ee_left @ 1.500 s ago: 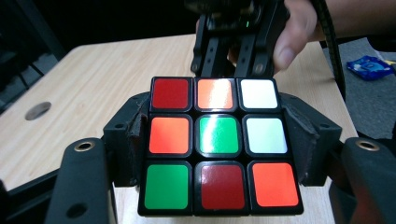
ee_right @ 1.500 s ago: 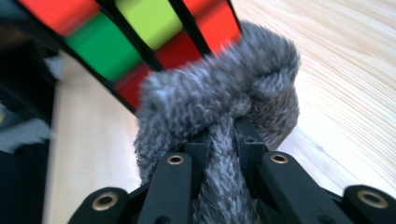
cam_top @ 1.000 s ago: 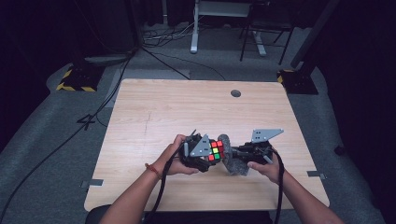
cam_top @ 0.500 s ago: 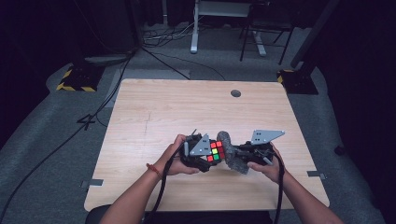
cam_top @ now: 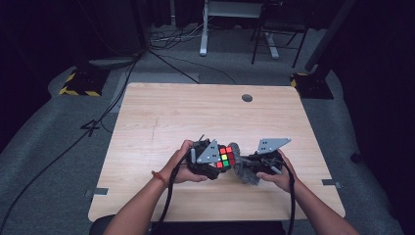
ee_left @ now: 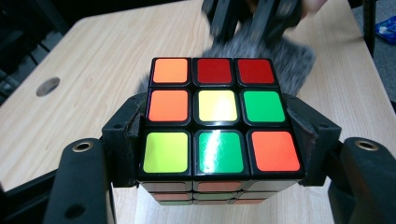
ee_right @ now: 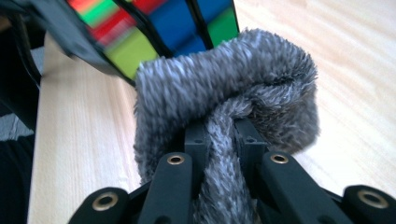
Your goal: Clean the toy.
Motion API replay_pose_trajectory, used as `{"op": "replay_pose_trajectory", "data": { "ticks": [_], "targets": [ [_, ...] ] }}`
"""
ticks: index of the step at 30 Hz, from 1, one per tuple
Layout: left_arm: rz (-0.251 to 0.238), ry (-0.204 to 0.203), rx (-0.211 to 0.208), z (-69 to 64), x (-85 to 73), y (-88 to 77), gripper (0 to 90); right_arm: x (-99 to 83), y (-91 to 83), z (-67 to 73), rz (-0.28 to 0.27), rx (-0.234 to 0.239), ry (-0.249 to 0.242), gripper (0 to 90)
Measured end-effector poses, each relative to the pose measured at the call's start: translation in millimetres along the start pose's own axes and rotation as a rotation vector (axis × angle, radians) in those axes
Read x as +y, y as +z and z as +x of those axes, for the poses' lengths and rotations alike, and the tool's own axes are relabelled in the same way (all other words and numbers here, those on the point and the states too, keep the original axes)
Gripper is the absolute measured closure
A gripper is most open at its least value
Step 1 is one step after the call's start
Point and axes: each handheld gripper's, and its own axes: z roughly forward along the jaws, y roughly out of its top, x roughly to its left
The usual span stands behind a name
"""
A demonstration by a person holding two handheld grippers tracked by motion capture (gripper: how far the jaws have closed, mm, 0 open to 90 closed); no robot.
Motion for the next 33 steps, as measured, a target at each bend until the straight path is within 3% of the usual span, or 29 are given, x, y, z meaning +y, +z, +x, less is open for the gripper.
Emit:
{"op": "replay_pose_trajectory", "data": {
  "ticks": [5, 10, 13, 16, 22, 25, 30, 33],
  "targets": [
    [0.014, -0.014, -0.014, -0.1, -2.8, 4.4, 33.5, 8.1, -13.2, 7.5, -0.093, -0.002, -0.038, 79.9],
    [0.007, 0.003, -0.060, -6.6, 0.6, 8.3, 33.6, 8.8, -17.3, 6.1, -0.111, -0.026, -0.035, 79.8],
    [-0.013, 0.008, -0.069, -9.7, 4.0, 7.6, 33.6, 6.7, -15.3, 1.4, -0.092, -0.046, -0.012, 79.8],
    [-0.025, 0.009, -0.067, -8.5, 5.7, 3.7, 33.5, 3.2, -8.0, 0.4, -0.033, -0.056, -0.014, 79.8],
    [-0.059, -0.029, -0.029, 1.3, 3.2, -6.9, 33.6, -0.4, 3.5, 1.8, 0.037, -0.009, -0.020, 79.8],
    [-0.056, -0.044, -0.014, 7.2, -0.5, -9.6, 33.6, 0.9, 4.9, 5.6, 0.033, 0.009, -0.028, 79.8],
    [-0.008, -0.051, 0.008, 10.5, -7.2, -5.4, 33.6, 5.2, -5.0, 9.1, -0.038, 0.029, -0.041, 79.7],
    [0.004, -0.043, -0.034, 5.9, -8.2, 2.8, 33.6, 11.1, -12.9, 13.3, -0.078, 0.008, -0.057, 79.7]
  ]
}}
